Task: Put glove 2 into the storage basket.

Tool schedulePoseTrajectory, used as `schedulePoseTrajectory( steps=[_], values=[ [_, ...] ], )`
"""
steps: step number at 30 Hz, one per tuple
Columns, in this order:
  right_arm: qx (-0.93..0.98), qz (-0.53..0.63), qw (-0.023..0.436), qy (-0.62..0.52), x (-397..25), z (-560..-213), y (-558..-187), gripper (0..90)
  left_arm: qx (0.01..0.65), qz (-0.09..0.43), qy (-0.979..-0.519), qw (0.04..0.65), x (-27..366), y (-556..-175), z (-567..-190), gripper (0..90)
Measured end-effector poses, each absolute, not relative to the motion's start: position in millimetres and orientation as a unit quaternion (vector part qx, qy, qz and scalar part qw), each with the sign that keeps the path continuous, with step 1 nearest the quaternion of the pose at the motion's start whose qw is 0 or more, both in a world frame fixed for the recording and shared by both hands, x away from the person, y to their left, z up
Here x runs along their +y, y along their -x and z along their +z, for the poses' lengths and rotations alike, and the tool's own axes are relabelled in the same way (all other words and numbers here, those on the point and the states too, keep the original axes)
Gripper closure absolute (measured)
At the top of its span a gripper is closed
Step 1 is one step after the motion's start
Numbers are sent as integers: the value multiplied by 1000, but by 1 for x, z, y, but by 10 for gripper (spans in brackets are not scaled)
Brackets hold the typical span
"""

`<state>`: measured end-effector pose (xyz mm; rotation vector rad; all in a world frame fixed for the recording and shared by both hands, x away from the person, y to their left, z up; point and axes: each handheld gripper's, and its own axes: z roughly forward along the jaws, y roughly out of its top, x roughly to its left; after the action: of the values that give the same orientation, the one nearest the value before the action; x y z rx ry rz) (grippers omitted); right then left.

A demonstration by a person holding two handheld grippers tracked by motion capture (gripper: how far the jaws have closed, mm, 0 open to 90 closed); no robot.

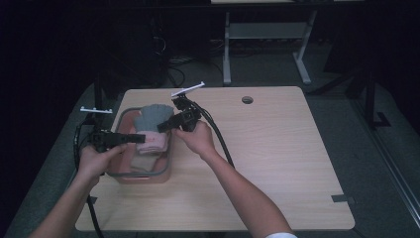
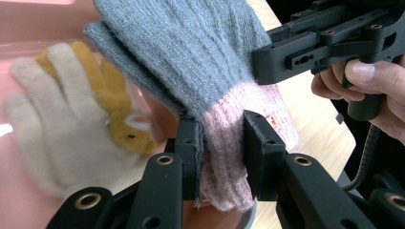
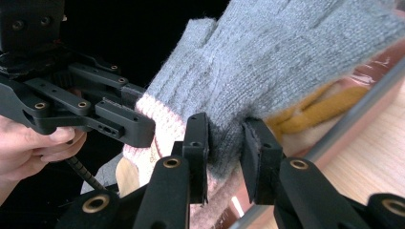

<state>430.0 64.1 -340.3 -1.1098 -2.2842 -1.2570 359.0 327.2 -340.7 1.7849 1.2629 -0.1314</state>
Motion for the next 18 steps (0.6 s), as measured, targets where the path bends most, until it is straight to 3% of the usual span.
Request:
schedulePoseTrajectory(
  steps=[18],
  values=[
    [-800, -432, 175, 378, 82, -350, -435, 693, 522, -59, -720, 453, 346, -356, -344, 710]
  ],
)
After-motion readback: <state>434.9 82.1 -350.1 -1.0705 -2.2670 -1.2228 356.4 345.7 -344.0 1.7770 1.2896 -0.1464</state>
